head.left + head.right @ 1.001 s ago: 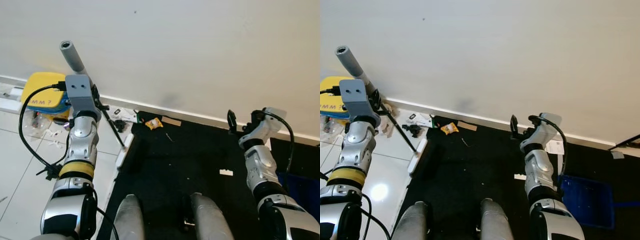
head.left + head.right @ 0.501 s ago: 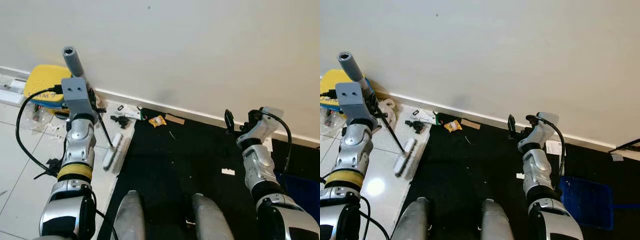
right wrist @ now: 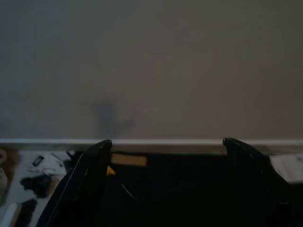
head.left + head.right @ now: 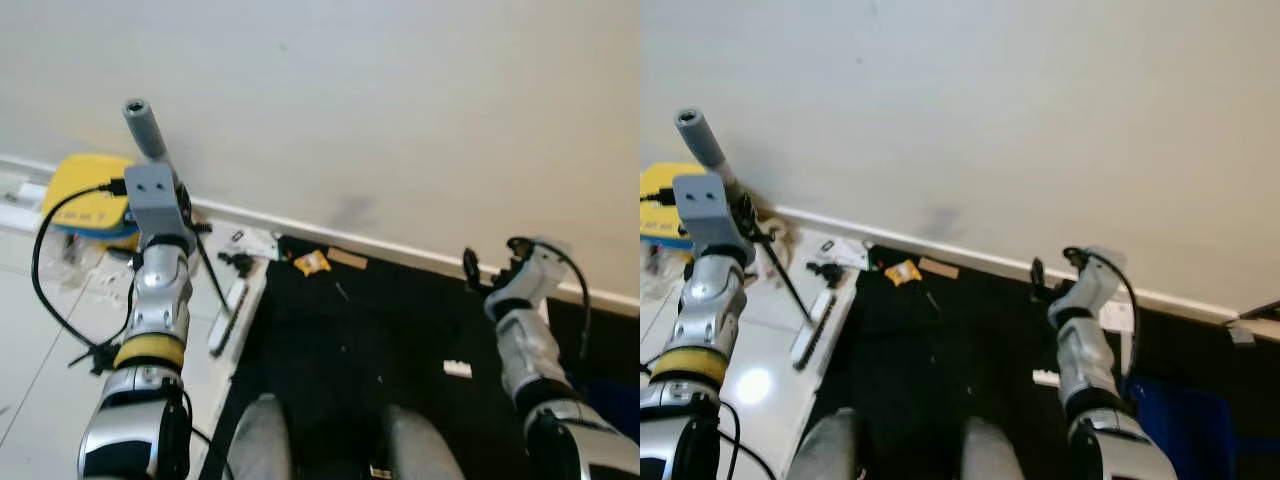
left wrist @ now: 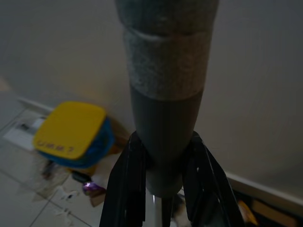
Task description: Sweep floor
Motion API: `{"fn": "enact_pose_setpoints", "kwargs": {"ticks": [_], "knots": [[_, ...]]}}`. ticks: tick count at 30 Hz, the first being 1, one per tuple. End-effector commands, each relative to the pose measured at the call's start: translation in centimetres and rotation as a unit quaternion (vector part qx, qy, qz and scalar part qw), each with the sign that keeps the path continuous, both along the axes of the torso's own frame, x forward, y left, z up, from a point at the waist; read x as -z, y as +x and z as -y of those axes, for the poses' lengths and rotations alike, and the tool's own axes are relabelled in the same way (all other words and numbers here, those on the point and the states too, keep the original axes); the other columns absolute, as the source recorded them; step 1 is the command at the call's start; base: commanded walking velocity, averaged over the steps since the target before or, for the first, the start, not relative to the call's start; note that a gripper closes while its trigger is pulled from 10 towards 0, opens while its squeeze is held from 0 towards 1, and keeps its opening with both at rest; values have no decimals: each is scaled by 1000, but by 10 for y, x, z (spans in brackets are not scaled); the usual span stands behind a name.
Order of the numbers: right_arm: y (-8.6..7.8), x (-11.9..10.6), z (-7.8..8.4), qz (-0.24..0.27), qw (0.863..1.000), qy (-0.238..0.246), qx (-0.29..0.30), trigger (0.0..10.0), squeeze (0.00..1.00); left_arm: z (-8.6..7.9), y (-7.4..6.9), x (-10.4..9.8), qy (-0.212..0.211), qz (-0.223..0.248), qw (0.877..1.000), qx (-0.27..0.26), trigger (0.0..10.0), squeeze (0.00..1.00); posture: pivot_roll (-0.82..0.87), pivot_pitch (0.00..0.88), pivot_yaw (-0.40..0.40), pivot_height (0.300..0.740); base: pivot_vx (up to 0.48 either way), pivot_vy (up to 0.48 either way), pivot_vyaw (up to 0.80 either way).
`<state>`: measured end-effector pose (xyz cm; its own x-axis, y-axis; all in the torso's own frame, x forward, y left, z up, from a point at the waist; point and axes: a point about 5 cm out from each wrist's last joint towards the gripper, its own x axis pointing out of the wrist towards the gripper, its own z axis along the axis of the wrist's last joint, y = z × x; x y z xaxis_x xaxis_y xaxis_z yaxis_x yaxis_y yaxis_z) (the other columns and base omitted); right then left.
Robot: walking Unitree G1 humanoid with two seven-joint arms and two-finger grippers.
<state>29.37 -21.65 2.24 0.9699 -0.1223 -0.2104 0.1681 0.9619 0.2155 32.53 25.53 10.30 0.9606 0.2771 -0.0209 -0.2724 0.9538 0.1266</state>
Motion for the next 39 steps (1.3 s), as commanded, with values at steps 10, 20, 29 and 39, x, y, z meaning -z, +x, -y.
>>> {"fn": "enact_pose_setpoints", "kwargs": {"ticks": [10,20,29,39], "knots": [[-10,11,3,-25,1000,5,18,10000,0,-2,2,-12,17,32,999,-2,10000,0,59,149,-50,731,305,0,0],[-13,13,4,-27,999,6,24,10000,0,-1,4,-16,17,38,999,16,10000,0,59,154,-46,731,0,0,0],[-14,13,6,-28,999,7,30,10000,0,5,4,-12,8,35,999,35,10000,0,59,155,-45,731,0,0,0],[-11,7,8,-9,999,19,38,10000,0,-5,13,-18,54,11,998,27,10000,0,49,169,-34,731,0,0,0]]}}
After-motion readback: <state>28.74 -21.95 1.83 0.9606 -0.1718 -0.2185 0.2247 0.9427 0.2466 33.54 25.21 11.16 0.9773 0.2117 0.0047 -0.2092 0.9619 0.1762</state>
